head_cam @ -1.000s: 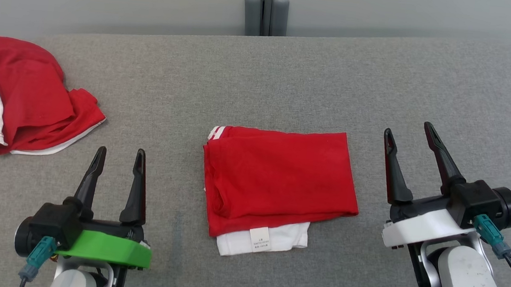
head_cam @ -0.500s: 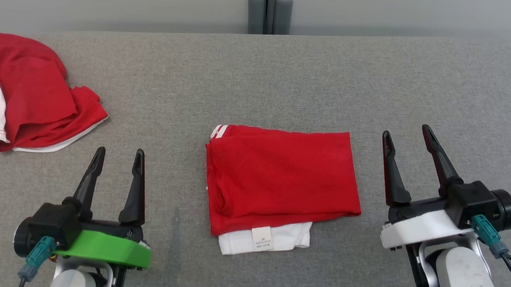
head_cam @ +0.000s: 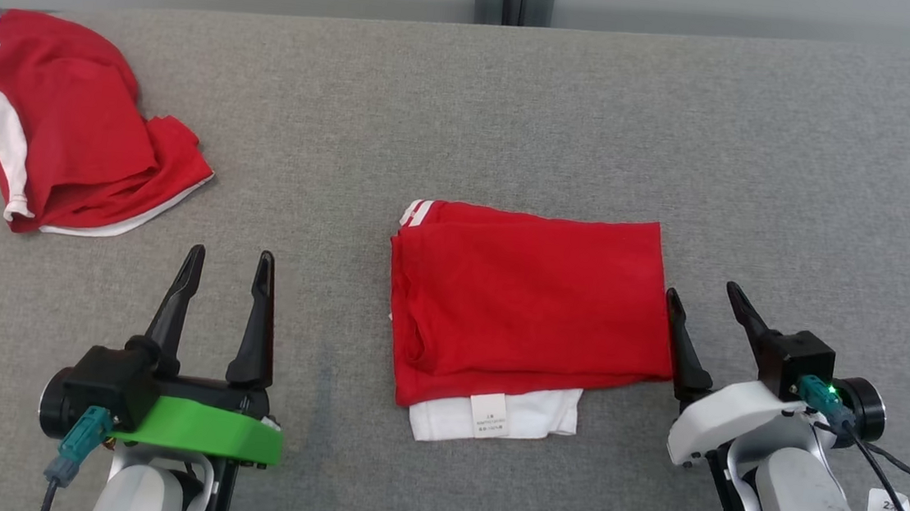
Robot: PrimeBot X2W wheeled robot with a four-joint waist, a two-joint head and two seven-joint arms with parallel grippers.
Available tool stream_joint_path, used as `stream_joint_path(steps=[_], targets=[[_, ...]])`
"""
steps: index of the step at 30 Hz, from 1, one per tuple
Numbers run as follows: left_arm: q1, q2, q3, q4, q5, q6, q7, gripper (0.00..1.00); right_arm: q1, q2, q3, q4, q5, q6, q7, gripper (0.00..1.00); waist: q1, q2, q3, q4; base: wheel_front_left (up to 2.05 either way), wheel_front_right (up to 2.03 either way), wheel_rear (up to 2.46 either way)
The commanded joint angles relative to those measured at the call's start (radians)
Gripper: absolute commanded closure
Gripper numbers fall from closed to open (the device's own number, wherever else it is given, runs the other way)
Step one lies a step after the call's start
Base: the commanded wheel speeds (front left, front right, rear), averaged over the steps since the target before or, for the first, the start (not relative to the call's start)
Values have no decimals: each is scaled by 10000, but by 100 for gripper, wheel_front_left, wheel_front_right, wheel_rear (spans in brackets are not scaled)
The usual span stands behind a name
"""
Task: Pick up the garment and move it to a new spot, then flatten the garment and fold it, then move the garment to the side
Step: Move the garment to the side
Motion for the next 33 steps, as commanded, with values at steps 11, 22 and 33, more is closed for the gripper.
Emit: stream_joint_path(steps=[11,22,33], targets=[[-467,21,-250,120,-6,-62,-3,0,-1195,53,208,2269,957,0,-22,0,0,-1,668,667,0,0,0],[-475,19,-77,20,159,-65,-3,0,-1861,29,607,2710,650,-2,-4,100,0,-1,734,461,0,0,0],[-584,22,-122,-176,351,-78,-2,0,-1704,-915,490,1876,-100,-7,-17,100,0,-1,736,-642,0,0,0]])
